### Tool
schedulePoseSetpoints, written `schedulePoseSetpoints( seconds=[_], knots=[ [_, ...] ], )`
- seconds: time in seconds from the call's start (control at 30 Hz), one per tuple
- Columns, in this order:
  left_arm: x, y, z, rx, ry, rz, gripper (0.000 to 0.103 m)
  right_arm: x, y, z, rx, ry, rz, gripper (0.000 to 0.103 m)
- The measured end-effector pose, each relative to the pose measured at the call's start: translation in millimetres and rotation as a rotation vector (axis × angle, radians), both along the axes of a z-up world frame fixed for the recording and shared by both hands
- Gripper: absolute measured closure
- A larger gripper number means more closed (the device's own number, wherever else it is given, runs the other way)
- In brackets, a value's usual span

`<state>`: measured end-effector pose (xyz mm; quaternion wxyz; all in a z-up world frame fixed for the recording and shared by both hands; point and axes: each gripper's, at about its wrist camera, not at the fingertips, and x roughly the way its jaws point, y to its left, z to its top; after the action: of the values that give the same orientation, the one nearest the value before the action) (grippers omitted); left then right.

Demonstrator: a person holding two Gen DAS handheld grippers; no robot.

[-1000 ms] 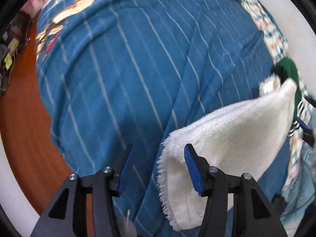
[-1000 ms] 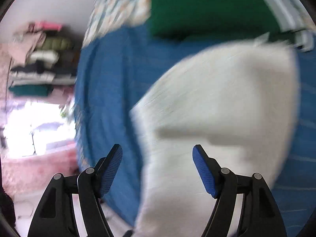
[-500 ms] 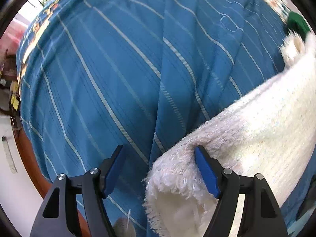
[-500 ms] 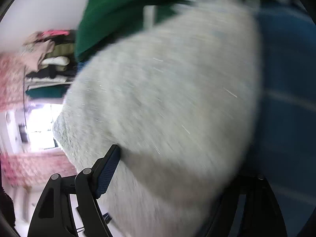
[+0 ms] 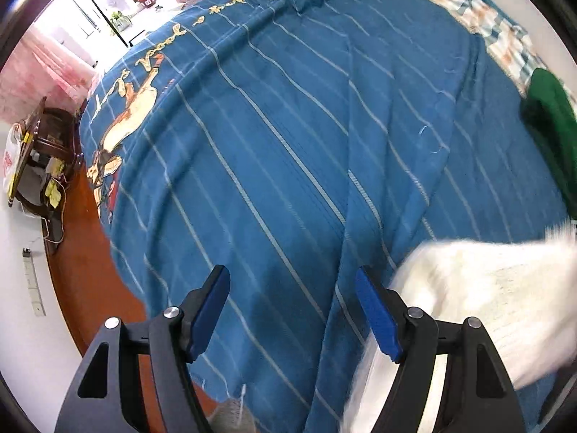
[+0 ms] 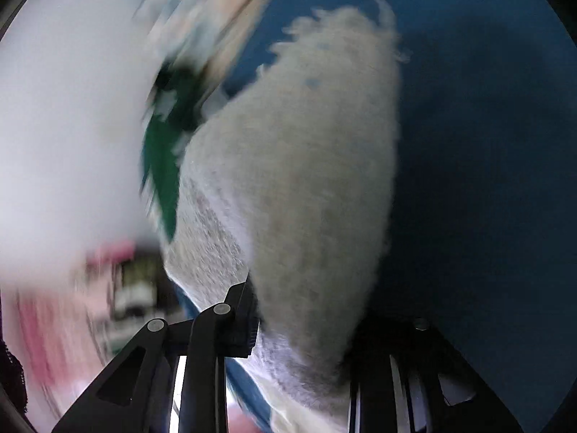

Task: Fold large clothes
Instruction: 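Grasp the folded cardigan edge with the right gripper and fold it over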

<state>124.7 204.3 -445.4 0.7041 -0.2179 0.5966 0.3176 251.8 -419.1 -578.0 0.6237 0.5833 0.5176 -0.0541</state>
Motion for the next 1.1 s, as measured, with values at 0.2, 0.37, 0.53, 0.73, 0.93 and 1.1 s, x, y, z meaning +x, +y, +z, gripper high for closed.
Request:
schedulePoseSetpoints(
  seconds=[0.2,0.37,0.53,0.73,0.93,1.1],
  knots=[
    [5.0,-48.9,0.1,-0.010,0.031,-0.115,0.031,-150.5,-48.0,-7.9,-0.022,0.265,-0.018,0.054],
    [29.9,-101.0,-3.7,-0.054,0.013,-0.234,0.031,-167.2,-49.9,12.7,-0.124,0.357,0.140,0.044],
    [52.7,-148.2,-3.2,-0.036,-0.010,-0.368,0.031,-120.2,5.9,93.2,-0.381,0.172,0.438,0.044],
    [58.4,-164.8,-15.5,-0.020,0.002,-0.373,0.031,-13.0,98.0,57.4,-0.413,-0.017,0.699,0.079],
    [33.6,-168.6,-26.1,-0.042,0.058,-0.302,0.031,80.8,119.9,-29.9,-0.492,0.099,0.847,0.089],
    [-22.1,-166.6,-26.3,-0.146,0.052,-0.137,0.033,108.6,128.4,7.9,-0.423,0.092,0.942,0.085]
  ],
)
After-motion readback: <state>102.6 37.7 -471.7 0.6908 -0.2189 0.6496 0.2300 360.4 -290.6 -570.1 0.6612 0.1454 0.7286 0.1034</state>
